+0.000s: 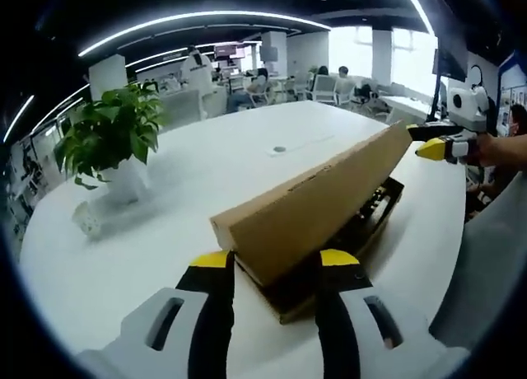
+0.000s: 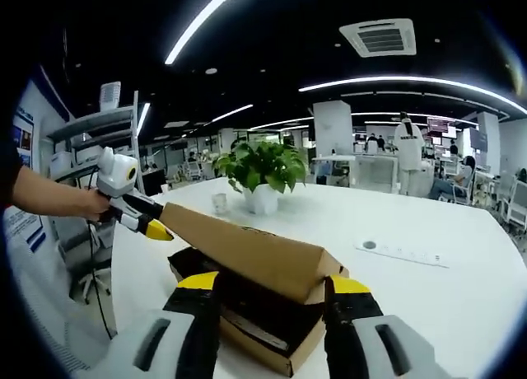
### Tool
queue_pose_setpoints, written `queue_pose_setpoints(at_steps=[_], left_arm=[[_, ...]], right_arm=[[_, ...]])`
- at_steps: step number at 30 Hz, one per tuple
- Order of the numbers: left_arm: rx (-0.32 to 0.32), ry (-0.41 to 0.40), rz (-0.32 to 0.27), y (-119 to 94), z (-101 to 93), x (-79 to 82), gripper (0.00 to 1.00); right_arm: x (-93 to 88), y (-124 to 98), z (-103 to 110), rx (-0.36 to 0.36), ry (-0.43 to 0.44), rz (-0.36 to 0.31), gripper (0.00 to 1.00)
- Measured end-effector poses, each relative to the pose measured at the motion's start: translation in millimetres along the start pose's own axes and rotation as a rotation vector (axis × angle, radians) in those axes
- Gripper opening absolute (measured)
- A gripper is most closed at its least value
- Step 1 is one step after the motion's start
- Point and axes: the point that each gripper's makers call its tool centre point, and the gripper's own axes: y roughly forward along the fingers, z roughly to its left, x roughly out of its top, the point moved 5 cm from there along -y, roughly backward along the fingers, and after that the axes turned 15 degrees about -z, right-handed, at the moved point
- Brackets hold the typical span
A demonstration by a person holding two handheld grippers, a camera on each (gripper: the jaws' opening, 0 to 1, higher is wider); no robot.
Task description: Operate the shoe box by opening the lid, removing the specified soft item, and placing it in the target area until the item is outside and the box remains undamaged.
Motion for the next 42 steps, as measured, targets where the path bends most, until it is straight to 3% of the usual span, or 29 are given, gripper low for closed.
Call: queue_pose_setpoints(at_steps=[9,24,42], left_arm=[[0.035,0.015,-0.023,4.5,6.8,5.8,0.30],[0.088,0.039,-0.059,9.2,25.3,19.2,0.14],[0.153,0.013,-0.126,20.0,45.2,32.5,0.04]], right_arm=[[7.5,5.7,-4.4,-0.003,-0.020,-0.013,0.46],[20.5,16.8,-9.5,-0.005,-0.051,-0.027,0.49],[31.7,34.9,-19.8,-0.032,-0.074,-0.062,0.51]])
